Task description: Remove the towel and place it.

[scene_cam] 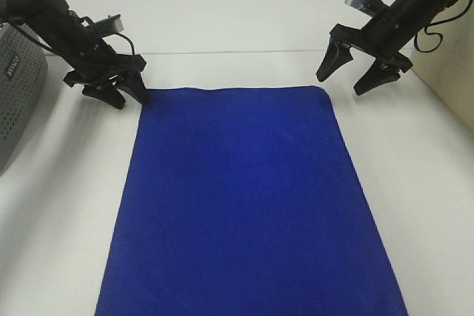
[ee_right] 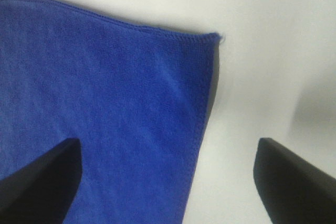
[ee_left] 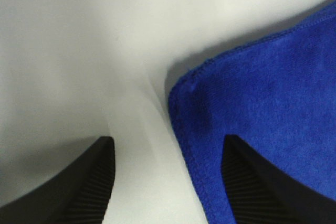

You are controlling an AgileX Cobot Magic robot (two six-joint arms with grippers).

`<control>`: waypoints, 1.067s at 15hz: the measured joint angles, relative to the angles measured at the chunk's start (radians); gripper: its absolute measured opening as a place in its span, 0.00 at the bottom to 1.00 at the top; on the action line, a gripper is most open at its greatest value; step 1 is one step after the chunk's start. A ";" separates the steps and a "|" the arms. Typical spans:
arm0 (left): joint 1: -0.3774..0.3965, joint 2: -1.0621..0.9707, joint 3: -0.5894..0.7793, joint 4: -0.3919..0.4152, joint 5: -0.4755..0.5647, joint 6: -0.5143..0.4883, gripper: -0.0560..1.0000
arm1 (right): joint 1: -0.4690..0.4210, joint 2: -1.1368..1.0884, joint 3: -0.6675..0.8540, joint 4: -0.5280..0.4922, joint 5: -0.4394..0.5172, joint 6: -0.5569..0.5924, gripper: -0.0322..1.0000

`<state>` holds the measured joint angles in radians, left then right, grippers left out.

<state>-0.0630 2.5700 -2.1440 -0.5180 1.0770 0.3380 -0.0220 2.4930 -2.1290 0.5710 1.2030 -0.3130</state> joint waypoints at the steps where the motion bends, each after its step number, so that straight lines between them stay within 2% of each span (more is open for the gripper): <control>1: 0.000 0.003 -0.001 -0.005 0.000 0.002 0.60 | 0.000 0.010 -0.001 0.009 -0.005 0.000 0.86; 5: 0.000 0.005 -0.003 -0.009 -0.005 0.009 0.60 | 0.000 0.044 -0.007 0.010 -0.026 0.000 0.86; 9: 0.000 0.006 -0.005 -0.010 -0.005 0.017 0.60 | 0.000 0.061 -0.007 0.010 -0.097 -0.008 0.86; 16: -0.007 0.006 -0.005 -0.015 -0.008 0.040 0.60 | 0.001 0.078 -0.018 0.032 -0.095 -0.017 0.85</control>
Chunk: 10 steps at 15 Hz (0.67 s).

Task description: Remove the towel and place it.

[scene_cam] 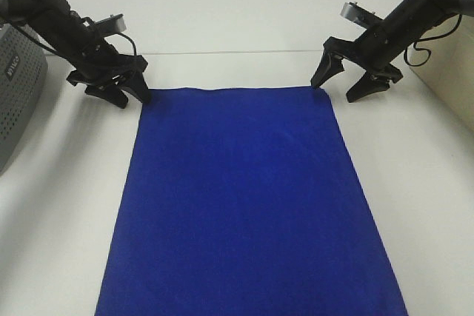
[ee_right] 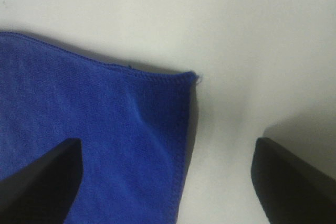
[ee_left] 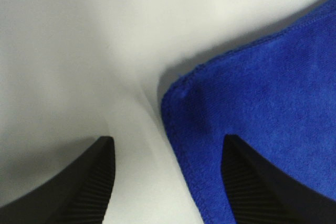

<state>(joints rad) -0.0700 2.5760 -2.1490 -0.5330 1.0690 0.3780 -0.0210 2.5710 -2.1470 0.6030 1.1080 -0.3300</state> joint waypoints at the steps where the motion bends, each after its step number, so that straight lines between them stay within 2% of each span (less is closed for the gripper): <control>1: -0.010 0.001 0.000 -0.001 -0.002 0.007 0.60 | 0.003 0.000 0.000 -0.004 0.000 0.000 0.85; 5: -0.071 0.015 -0.005 -0.037 -0.034 0.011 0.60 | 0.054 0.013 -0.006 -0.012 -0.024 -0.010 0.83; 7: -0.092 0.025 -0.007 -0.086 -0.052 0.011 0.60 | 0.090 0.021 -0.011 -0.008 -0.033 -0.011 0.83; 10: -0.123 0.036 -0.011 -0.122 -0.067 0.011 0.59 | 0.140 0.026 -0.013 -0.010 -0.064 -0.021 0.77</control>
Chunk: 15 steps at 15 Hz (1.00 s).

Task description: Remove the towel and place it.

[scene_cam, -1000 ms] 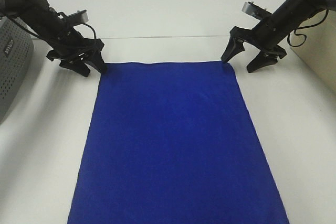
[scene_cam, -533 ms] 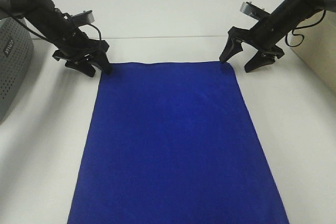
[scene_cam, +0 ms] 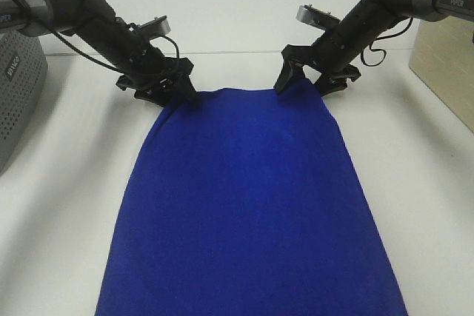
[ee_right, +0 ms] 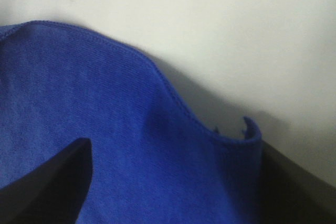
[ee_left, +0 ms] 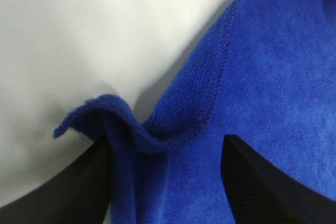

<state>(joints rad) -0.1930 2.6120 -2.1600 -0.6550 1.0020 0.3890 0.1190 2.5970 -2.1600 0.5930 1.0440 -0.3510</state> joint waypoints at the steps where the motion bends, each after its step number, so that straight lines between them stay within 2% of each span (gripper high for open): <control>1: -0.005 0.001 0.000 -0.002 -0.005 0.000 0.58 | 0.006 0.001 0.000 -0.002 -0.008 -0.001 0.72; 3: -0.006 0.003 0.000 -0.002 -0.009 0.000 0.51 | 0.007 0.008 0.000 -0.003 -0.018 -0.001 0.60; 5: -0.006 0.006 0.000 0.000 -0.011 0.000 0.40 | 0.004 0.011 0.000 -0.020 -0.025 -0.001 0.41; 6: -0.006 0.009 0.000 0.000 -0.012 0.000 0.31 | 0.004 0.012 0.001 -0.025 -0.025 -0.001 0.33; 7: -0.006 0.013 0.000 0.000 -0.016 0.000 0.12 | 0.004 0.014 0.001 -0.028 -0.025 -0.001 0.21; 9: -0.006 0.014 0.000 0.002 -0.017 0.021 0.08 | 0.004 0.018 0.003 -0.030 -0.022 -0.001 0.05; 13: -0.006 0.014 -0.003 0.004 -0.017 0.087 0.08 | 0.004 0.020 -0.006 -0.031 -0.024 -0.018 0.05; 15: -0.009 0.023 -0.045 0.047 -0.015 0.113 0.08 | 0.005 0.032 -0.050 -0.051 -0.023 -0.041 0.05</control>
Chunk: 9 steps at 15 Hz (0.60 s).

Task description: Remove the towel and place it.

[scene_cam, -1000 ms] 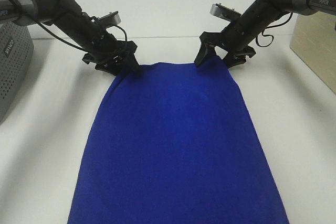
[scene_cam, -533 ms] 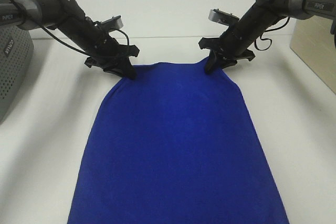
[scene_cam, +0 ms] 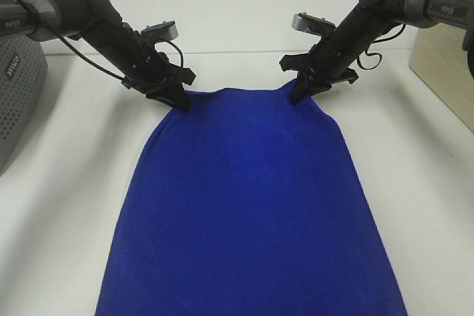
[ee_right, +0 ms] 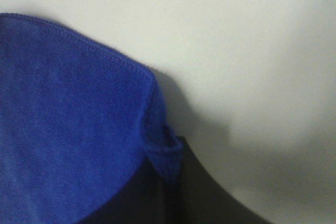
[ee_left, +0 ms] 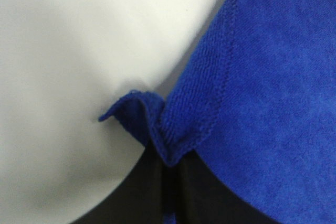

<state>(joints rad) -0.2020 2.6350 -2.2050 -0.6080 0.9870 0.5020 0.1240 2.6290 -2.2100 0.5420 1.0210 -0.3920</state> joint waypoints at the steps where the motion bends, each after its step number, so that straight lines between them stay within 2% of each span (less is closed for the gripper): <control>1: -0.001 0.007 -0.033 0.030 0.000 0.003 0.08 | 0.001 0.007 -0.031 -0.014 0.000 -0.002 0.05; 3: -0.001 0.017 -0.115 0.089 0.001 0.003 0.08 | 0.001 0.023 -0.109 -0.032 0.000 -0.008 0.05; 5: -0.001 0.017 -0.190 0.112 -0.012 0.003 0.08 | 0.001 0.024 -0.193 -0.034 -0.025 -0.018 0.05; 9: -0.001 0.017 -0.219 0.154 -0.090 0.006 0.08 | 0.001 0.024 -0.280 -0.034 -0.110 -0.053 0.05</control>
<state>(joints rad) -0.2030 2.6520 -2.4240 -0.4540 0.8970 0.5080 0.1250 2.6530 -2.4900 0.5080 0.9110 -0.4450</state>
